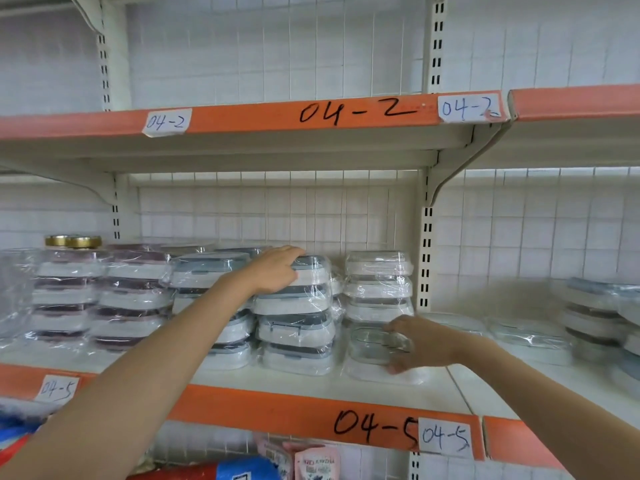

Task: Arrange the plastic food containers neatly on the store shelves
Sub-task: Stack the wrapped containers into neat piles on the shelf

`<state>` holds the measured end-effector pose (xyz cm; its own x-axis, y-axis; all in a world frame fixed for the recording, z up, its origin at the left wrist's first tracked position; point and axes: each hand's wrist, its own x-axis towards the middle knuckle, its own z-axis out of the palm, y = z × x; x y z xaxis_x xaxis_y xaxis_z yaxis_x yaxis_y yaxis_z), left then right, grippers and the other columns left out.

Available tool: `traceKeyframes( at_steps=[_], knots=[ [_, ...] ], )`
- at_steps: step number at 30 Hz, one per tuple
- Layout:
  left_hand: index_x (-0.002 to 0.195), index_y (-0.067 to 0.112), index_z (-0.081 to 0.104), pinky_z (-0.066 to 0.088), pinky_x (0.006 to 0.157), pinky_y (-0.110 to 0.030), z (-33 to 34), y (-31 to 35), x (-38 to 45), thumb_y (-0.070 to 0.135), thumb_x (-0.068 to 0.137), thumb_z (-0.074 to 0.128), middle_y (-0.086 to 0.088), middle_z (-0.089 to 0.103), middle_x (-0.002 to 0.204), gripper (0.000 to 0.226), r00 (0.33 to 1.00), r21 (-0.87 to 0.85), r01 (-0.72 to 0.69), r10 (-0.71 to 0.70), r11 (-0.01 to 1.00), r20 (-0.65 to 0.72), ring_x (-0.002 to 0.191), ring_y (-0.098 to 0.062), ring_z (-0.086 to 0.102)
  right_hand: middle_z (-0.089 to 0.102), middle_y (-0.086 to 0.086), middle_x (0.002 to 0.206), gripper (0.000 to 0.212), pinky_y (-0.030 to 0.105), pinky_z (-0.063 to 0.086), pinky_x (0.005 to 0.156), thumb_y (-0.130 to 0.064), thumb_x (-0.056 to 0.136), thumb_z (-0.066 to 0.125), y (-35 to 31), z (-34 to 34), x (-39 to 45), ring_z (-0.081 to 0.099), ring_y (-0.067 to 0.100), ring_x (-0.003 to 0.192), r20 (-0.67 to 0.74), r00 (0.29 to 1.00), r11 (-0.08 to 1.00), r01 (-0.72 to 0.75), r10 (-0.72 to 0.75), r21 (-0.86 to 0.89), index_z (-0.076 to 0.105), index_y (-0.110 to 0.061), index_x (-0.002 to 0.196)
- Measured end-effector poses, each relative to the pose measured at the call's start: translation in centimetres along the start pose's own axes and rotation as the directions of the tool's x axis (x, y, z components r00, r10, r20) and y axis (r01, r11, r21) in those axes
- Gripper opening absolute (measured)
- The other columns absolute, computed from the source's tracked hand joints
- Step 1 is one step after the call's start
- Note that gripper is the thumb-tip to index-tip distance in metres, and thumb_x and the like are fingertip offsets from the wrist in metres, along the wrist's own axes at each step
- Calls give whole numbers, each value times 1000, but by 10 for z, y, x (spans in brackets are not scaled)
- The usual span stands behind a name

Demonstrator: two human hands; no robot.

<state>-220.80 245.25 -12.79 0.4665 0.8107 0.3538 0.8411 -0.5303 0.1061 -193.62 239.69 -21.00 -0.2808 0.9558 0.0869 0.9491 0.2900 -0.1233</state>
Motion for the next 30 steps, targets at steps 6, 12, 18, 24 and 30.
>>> traceKeyframes(
  at_steps=[6,12,18,24,30],
  knots=[
    [143,13,35,22,110,-27,10,23,-6,3,88,48,-3,36,147,58,987,-26,-108,104,994,-123,135,-18,31,41,-6,141,71,23,27,106,-49,81,68,12,-5,-9,38,11,128,-63,998,999,-2,5,54,40,-23,140],
    [139,19,43,26,107,-23,42,75,1,9,92,47,5,40,142,48,932,-21,-331,323,943,-165,130,-10,35,44,-6,141,65,18,29,100,-49,83,64,34,-14,-34,42,9,126,-116,991,997,-59,65,51,43,-22,138],
    [135,23,48,34,103,-28,92,133,23,18,92,47,6,45,135,43,912,-52,-409,410,911,2,125,-12,40,44,-1,141,64,26,33,103,-44,85,65,82,-13,-74,44,15,126,-137,970,979,-193,199,57,42,-18,139],
    [141,17,40,38,102,-32,133,182,53,25,93,51,0,43,136,50,916,-80,-377,384,923,116,124,-17,42,38,3,146,64,26,29,105,-35,88,63,148,-17,-104,37,20,132,-207,910,931,-366,360,8,38,-13,142],
    [140,8,36,35,103,-30,163,211,82,34,91,53,-8,38,143,57,948,-60,-259,266,964,173,130,-22,38,33,7,147,67,35,34,107,-29,89,60,187,-4,-110,33,26,133,-179,874,882,-468,452,-52,29,-10,145]
  ],
)
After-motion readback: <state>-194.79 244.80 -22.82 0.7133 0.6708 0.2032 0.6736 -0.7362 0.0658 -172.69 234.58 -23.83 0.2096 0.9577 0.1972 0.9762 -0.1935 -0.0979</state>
